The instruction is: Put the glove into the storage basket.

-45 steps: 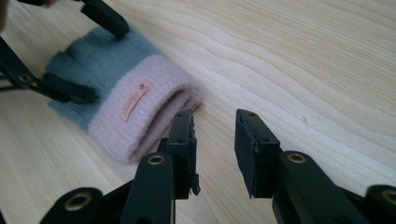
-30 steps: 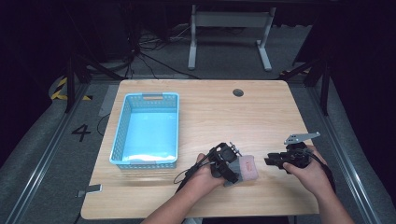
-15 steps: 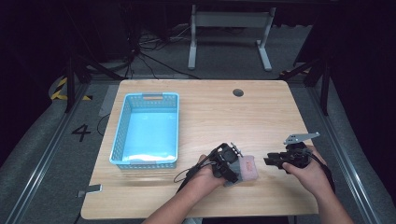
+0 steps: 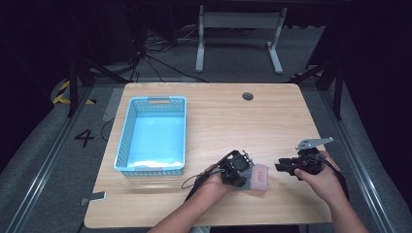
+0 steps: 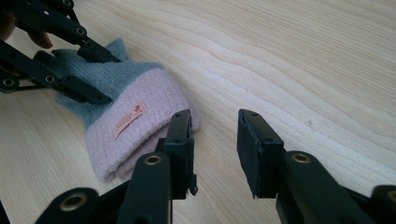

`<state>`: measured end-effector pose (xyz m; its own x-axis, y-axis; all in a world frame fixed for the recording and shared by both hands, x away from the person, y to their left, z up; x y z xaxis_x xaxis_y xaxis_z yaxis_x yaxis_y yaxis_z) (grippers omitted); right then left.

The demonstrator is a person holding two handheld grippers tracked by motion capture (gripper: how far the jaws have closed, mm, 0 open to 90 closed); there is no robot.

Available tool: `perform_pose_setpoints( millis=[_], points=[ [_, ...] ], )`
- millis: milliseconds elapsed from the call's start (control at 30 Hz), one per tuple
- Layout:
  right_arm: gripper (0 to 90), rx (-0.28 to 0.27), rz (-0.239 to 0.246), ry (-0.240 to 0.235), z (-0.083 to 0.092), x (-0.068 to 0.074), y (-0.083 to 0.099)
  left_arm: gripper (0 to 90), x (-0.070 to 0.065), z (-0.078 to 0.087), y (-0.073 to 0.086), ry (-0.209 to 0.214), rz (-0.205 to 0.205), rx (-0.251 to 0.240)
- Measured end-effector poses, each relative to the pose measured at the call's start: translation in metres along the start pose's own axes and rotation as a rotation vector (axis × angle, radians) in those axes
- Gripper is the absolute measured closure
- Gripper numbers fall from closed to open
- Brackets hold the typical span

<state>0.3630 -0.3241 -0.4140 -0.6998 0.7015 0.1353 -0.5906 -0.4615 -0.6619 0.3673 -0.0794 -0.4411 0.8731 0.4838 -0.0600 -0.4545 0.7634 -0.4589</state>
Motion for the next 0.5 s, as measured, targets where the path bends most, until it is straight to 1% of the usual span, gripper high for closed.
perform_pose_setpoints(
  millis=[33, 133, 167, 267, 300, 400, 500],
  points=[
    [66.6, 0.002, 0.001, -0.001, 0.0, 0.0, 0.0, 66.4, 0.0, 0.0, 0.0, 0.0, 0.002, 0.0],
    [66.5, 0.001, 0.0, -0.004, -0.001, -0.001, -0.001, 67.1, 0.004, 0.002, -0.002, 0.023, 0.01, 0.002],
    [66.5, -0.001, -0.001, -0.001, -0.001, -0.001, -0.001, 67.3, 0.005, 0.003, -0.001, 0.022, 0.016, -0.006],
    [66.5, -0.004, -0.001, -0.003, -0.001, -0.003, -0.002, 67.6, 0.006, 0.005, 0.0, 0.015, 0.016, -0.006],
    [66.5, -0.005, -0.002, -0.005, -0.001, -0.003, -0.002, 67.8, 0.007, 0.006, 0.0, 0.02, 0.015, -0.005],
    [66.4, -0.007, -0.002, -0.01, -0.001, -0.004, -0.004, 68.2, 0.009, 0.012, 0.0, 0.033, 0.031, -0.005],
    [66.4, -0.01, 0.001, -0.013, -0.002, -0.005, -0.007, 68.5, 0.01, 0.021, 0.001, 0.026, 0.023, -0.018]
  ],
)
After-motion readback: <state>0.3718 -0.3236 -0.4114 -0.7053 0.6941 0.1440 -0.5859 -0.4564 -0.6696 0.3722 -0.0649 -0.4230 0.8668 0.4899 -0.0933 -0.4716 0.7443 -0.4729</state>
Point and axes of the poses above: each handheld gripper's, and its own axes: z roughly backward along the jaws, y roughly out of its underside, x roughly to its left, the point moved 1 cm from there along -z, roughly forward along the jaws, and after that the axes turned 3 degrees about z, right-handed, at the moved point
